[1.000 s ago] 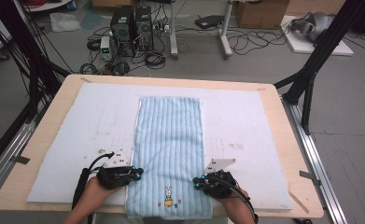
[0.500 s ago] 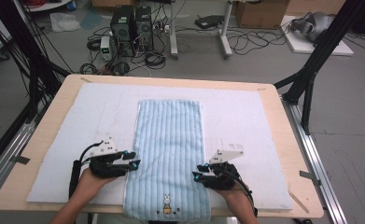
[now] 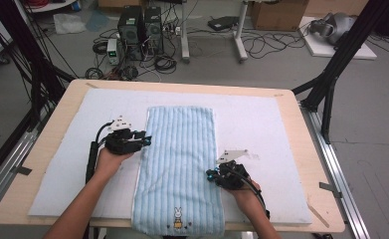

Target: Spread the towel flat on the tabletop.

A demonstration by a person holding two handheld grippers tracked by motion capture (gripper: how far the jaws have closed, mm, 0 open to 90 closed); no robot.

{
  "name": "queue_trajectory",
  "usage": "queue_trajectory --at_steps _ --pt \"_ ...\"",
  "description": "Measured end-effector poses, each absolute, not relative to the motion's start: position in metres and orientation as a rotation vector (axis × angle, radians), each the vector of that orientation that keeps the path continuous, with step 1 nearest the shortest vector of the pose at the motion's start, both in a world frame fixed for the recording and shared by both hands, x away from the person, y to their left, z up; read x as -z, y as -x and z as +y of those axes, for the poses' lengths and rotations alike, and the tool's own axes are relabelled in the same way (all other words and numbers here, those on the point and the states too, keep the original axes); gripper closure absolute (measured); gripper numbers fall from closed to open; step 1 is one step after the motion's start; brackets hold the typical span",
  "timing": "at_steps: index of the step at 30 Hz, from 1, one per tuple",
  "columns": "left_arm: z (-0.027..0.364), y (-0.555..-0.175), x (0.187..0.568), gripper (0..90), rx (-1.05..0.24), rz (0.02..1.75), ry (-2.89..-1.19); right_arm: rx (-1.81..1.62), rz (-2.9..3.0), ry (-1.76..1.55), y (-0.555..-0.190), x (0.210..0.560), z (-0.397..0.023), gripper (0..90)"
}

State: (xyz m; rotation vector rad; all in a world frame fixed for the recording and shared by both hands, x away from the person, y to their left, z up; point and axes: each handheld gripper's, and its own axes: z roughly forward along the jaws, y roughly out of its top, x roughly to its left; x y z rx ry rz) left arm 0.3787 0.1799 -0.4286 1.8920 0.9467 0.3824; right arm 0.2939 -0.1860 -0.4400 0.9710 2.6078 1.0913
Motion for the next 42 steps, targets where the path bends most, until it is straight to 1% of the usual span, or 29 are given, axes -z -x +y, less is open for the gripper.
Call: queue_trajectory --at_steps 4,6,8,9,14,15,17,19,21,23,24,26,27,28,29,30,31,32,40,41,42 --pt "0.181 -0.391 0.433 62.5 -0.394 0.994 -1.898 -1.09 2.66 -0.955 -0.29 0.438 -0.19 87.5" --pt "0.181 -0.396 0.434 61.5 -0.395 1.011 -1.908 -1.121 2.659 -0.946 -0.293 0.438 -0.191 75.5" --pt "0.182 -0.399 0.436 61.2 -0.409 1.02 -1.886 -1.175 2.622 -0.945 -0.297 0.436 -0.193 72.4" --pt "0.183 -0.4 0.437 61.2 -0.41 1.025 -1.886 -1.214 2.58 -0.964 -0.302 0.433 -0.196 70.2" --pt "0.183 -0.405 0.445 61.2 -0.41 1.042 -1.889 -1.267 2.395 -1.083 -0.327 0.426 -0.207 68.2" --pt "0.182 -0.406 0.447 60.4 -0.423 1.046 -1.882 -1.256 2.36 -1.104 -0.334 0.425 -0.208 66.8" --pt "0.181 -0.409 0.448 56.2 -0.458 1.071 -1.887 -1.224 2.303 -1.151 -0.349 0.426 -0.209 62.9" --pt "0.179 -0.414 0.449 52.9 -0.461 1.104 -1.894 -1.194 2.265 -1.201 -0.365 0.429 -0.207 58.8" --pt "0.177 -0.421 0.45 49.8 -0.442 1.118 -1.916 -1.118 2.261 -1.262 -0.382 0.433 -0.203 58.8" --pt "0.173 -0.425 0.451 48.7 -0.445 1.116 -1.964 -1.074 2.265 -1.311 -0.397 0.438 -0.199 58.9" --pt "0.172 -0.426 0.45 49.0 -0.452 1.104 -1.977 -1.062 2.268 -1.317 -0.403 0.44 -0.196 59.1" --pt "0.169 -0.427 0.45 51.7 -0.473 1.09 -1.997 -1.04 2.28 -1.323 -0.41 0.443 -0.189 62.4" --pt "0.168 -0.427 0.451 54.6 -0.477 1.086 -1.995 -1.007 2.285 -1.3 -0.412 0.444 -0.186 66.0" --pt "0.169 -0.427 0.451 58.1 -0.477 1.086 -1.99 -0.992 2.278 -1.296 -0.412 0.443 -0.184 73.1" --pt "0.17 -0.427 0.45 64.1 -0.467 1.076 -1.997 -0.997 2.282 -1.311 -0.413 0.443 -0.183 77.5" --pt "0.17 -0.427 0.451 72.6 -0.446 1.062 -1.991 -0.991 2.283 -1.324 -0.413 0.442 -0.182 83.2" --pt "0.169 -0.427 0.45 79.8 -0.437 1.038 -2.002 -0.985 2.29 -1.315 -0.413 0.442 -0.181 84.9" --pt "0.168 -0.427 0.45 84.6 -0.44 1.031 -2.008 -0.966 2.287 -1.306 -0.412 0.441 -0.179 85.8" --pt "0.164 -0.433 0.451 86.0 -0.434 1.043 -1.994 -0.958 2.229 -1.343 -0.416 0.442 -0.188 86.2" --pt "0.165 -0.433 0.45 85.2 -0.425 1.045 -1.984 -0.958 2.237 -1.321 -0.416 0.442 -0.187 84.4" --pt "0.167 -0.433 0.45 81.5 -0.423 1.054 -1.97 -0.966 2.236 -1.301 -0.415 0.441 -0.188 80.7"
